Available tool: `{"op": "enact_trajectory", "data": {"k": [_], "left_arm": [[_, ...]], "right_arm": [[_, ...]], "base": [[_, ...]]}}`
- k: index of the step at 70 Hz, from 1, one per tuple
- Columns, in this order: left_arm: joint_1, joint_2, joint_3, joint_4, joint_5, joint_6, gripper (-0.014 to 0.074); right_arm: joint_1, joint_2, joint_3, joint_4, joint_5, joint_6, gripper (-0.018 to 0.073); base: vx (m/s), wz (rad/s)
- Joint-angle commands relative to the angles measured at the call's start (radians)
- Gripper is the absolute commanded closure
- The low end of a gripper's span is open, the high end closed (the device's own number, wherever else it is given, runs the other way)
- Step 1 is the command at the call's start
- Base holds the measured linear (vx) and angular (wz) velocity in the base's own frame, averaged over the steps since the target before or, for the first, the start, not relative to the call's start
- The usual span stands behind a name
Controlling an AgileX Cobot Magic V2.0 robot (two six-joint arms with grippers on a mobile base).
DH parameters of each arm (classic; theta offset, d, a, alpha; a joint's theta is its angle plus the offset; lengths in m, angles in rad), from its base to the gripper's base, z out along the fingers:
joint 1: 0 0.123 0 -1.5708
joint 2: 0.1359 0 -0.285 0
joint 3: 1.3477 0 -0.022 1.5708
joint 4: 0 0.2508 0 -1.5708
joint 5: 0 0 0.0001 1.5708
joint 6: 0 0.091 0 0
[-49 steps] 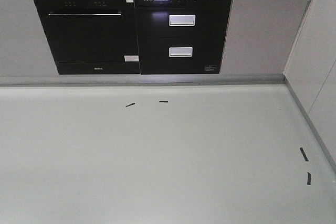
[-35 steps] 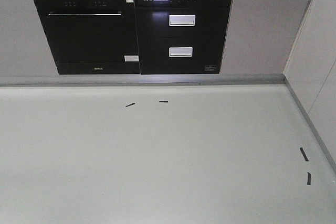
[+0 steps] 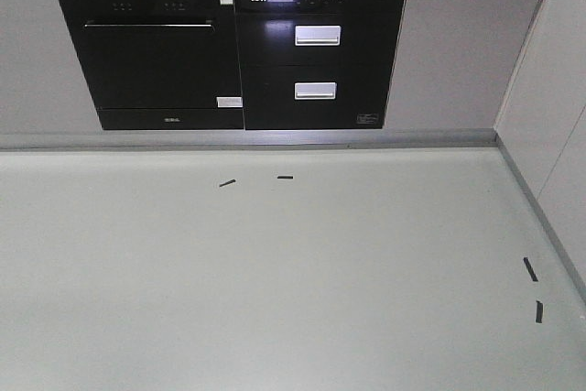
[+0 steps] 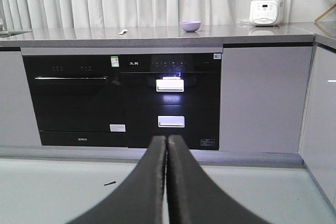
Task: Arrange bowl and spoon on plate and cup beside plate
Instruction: 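Drive the base toward the counter holding the spoon and bowl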
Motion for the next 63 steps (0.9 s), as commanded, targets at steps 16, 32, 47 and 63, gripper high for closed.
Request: {"op": "enact_trajectory", "data": {"k": [16,32,47,63], "left_arm": [[-0.003,-0.015,-0.009,-0.001,-0.075,-0.009,0.0603],[-0.003,-0.015,-0.009,-0.001,-0.075,-0.009,0.0603],[-0.003,-0.015,-0.009,-0.001,-0.075,-0.009,0.0603],[-0.003,-0.015,-0.009,-0.001,-0.075,-0.009,0.0603]], "right_arm": [[-0.006,-0.009,0.004,-0.008,-0.078,-0.005,0.0568],[-0.006,-0.009,0.004,-0.008,-0.078,-0.005,0.0568],[-0.006,-0.009,0.004,-0.008,-0.077,-0.005,0.0568],[-0.006,-0.009,0.004,-0.008,-0.077,-0.005,0.0568]], "base": [[0.0,0.01],[0.03,0.01],[0.07,0.05],[0.12,0.05]]}}
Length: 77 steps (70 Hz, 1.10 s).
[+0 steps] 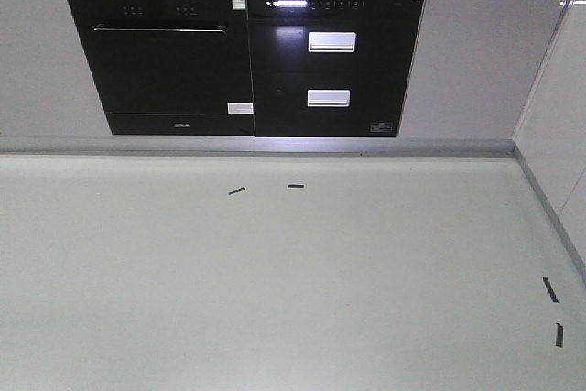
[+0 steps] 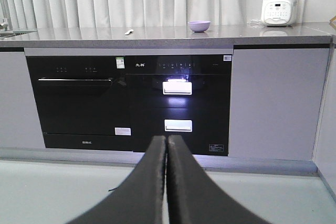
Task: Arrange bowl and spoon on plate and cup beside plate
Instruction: 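Drive the base toward the counter holding the spoon and bowl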
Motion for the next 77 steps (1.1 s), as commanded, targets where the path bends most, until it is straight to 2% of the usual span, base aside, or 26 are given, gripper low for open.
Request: {"op": "enact_trajectory", "data": {"k": [1,77], "left_arm": [[-0.003,-0.015,-0.009,-0.001,-0.075,-0.009,0.0603],[-0.002,-0.015,-0.009,-0.001,-0.075,-0.009,0.0603]], "right_arm": [[-0.006,-0.009,0.004,-0.008,-0.077,-0.005,0.0568],[-0.006,-0.009,0.004,-0.008,-0.079,-0.005,0.0568]], "base": [[0.13,0.04],[0.11,-0.05]]}}
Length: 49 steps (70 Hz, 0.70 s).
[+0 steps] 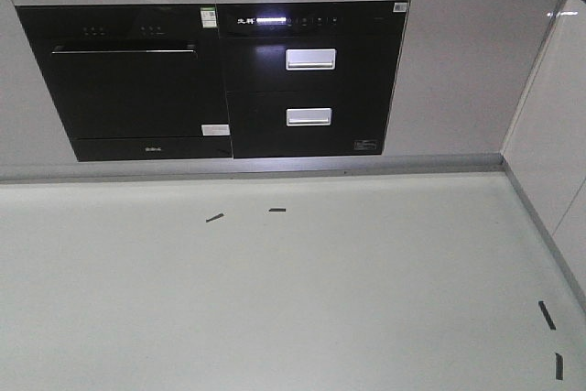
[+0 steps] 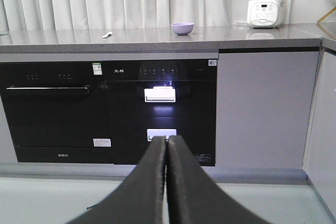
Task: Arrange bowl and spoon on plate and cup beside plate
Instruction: 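Drive the base toward the counter holding the spoon and bowl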
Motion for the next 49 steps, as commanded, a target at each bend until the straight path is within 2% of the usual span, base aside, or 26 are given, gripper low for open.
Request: {"op": "enact_trajectory", "data": {"k": [1,49], "left_arm": [[-0.002,-0.015,-0.009,-0.001,-0.075,-0.009,0.0603],[-0.002,-0.015,-0.009,-0.001,-0.075,-0.009,0.0603]], "right_arm": [[-0.006,-0.009,0.004,-0.008,-0.079,-0.005,0.0568],[-0.006,-0.009,0.004,-0.008,-0.079,-0.005,0.0568]], "base": [[0.17,0.02],[0.2,0.0]]}}
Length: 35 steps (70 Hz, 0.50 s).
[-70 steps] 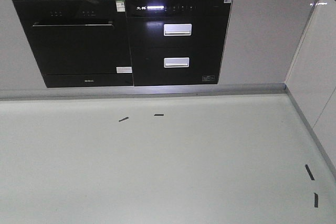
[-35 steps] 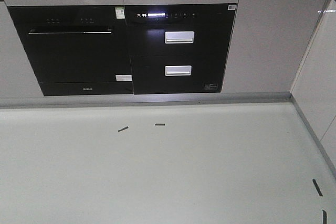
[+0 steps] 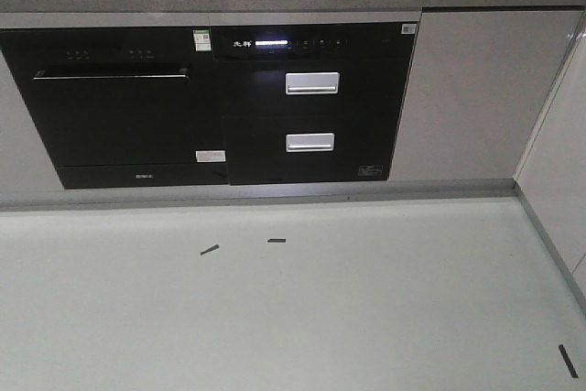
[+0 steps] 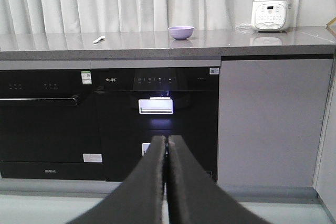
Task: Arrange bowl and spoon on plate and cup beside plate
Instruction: 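Drive the base toward the counter holding the spoon and bowl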
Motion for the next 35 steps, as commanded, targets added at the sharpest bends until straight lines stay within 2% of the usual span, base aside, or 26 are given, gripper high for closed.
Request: {"op": "enact_trajectory", "data": {"k": [1,35], "left_arm": [[-0.002,-0.015,-0.009,-0.001,-0.075,-0.009,0.0603],[-0.002,-0.015,-0.009,-0.001,-0.075,-0.009,0.0603]], "right_arm": [[-0.006,-0.009,0.004,-0.008,-0.079,-0.005,0.0568],[-0.006,-0.009,0.004,-0.008,-0.077,-0.005,0.0568]], "base": [[0.23,0.0],[0.22,0.0]]}}
